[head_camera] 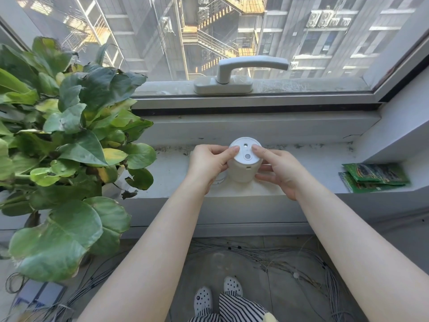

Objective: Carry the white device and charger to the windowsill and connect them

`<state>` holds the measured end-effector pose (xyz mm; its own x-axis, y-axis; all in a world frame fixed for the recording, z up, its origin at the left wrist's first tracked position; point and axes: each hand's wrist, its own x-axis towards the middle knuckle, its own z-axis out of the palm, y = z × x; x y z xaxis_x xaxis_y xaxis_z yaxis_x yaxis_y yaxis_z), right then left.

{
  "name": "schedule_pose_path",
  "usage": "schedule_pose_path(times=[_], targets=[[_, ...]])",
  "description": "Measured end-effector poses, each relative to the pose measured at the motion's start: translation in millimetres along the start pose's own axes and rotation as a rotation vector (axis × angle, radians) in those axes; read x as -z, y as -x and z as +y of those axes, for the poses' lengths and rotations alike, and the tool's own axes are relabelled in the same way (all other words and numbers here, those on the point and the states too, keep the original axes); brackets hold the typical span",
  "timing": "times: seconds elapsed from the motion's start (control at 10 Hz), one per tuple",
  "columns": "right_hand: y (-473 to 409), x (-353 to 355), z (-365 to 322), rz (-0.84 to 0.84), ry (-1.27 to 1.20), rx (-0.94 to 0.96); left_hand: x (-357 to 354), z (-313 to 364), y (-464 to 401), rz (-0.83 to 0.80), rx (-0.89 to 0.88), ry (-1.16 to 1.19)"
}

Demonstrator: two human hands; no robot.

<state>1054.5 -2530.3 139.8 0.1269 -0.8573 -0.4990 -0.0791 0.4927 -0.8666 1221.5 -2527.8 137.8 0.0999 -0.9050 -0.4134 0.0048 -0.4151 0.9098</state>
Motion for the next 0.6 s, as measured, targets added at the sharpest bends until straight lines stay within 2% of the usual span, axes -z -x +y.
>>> schedule_pose_path(times=[0.4,0.5,0.6], targets=[[-1.5,-1.4,0.6,0.001,0.019,-0.009,1.8,-6.8,-2.5,0.018,-0.054,-0.069],[-2.8,0.1,1.4,0.036,0.026,-0.021,4.4,-4.8,-1.2,0.055,-0.101,-0.106],[-4.0,5.5,1.1,0.158,-0.036,0.004,12.8,-4.1,-3.6,0.161,-0.192,0.0]])
